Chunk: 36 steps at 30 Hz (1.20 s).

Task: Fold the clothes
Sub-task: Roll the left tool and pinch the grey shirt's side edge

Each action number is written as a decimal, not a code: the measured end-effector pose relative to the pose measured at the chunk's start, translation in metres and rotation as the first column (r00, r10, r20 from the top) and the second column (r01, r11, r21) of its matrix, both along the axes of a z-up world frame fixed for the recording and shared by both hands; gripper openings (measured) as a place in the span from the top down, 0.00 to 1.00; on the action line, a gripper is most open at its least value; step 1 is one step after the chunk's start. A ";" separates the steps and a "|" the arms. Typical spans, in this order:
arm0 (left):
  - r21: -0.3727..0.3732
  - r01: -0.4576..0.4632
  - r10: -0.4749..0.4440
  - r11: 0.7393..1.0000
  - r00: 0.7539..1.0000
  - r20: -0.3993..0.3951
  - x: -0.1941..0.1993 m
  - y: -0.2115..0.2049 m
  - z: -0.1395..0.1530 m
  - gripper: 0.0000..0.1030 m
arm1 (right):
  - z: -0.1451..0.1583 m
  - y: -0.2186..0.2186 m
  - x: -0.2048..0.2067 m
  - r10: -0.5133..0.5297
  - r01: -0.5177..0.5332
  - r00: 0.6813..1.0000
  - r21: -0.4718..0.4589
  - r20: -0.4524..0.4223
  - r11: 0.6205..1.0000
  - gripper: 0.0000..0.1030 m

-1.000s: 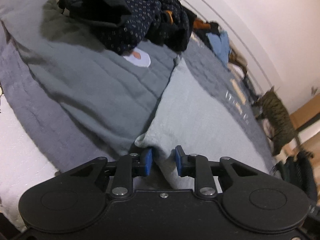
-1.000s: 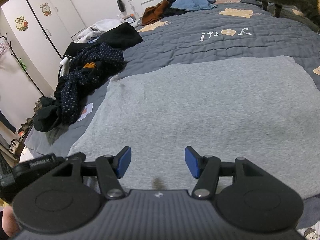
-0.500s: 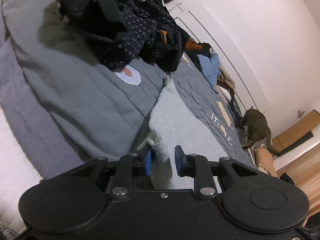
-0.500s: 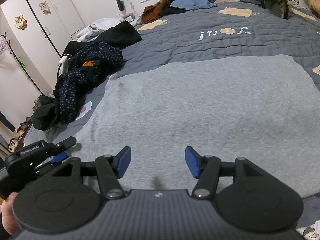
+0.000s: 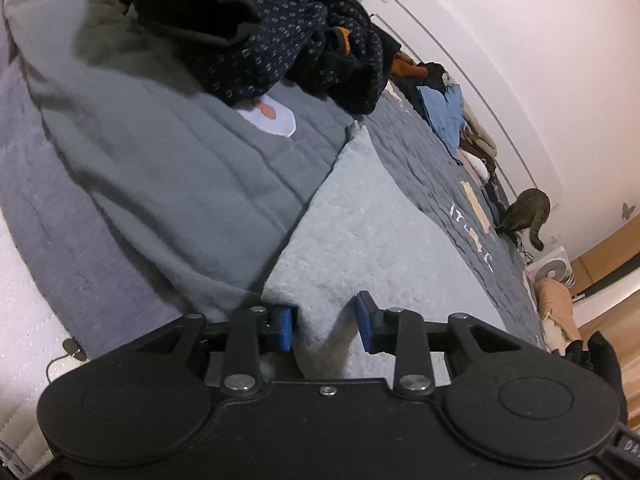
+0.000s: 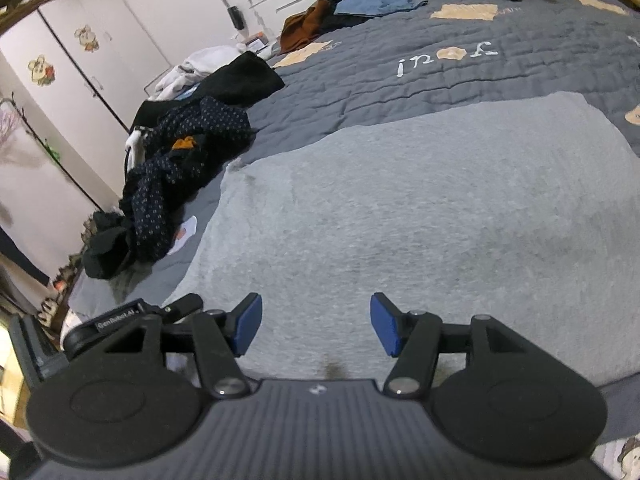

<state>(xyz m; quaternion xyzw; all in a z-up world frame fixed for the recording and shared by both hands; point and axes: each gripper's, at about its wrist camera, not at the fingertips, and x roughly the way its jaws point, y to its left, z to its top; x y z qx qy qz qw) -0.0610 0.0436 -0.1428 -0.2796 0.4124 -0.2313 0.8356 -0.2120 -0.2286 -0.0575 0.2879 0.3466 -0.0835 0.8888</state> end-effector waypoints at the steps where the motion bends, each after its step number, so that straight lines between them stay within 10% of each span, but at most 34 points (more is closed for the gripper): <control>1: 0.005 0.000 0.000 1.000 1.000 0.006 0.000 -0.001 0.001 0.79 | 0.001 -0.001 -0.001 0.001 -0.001 1.000 0.008 0.002 1.000 0.43; 36: 0.114 -0.052 0.045 0.992 0.997 0.063 -0.004 -0.027 0.011 0.90 | 0.011 -0.043 -0.033 -0.014 0.004 0.999 0.185 0.051 0.983 0.39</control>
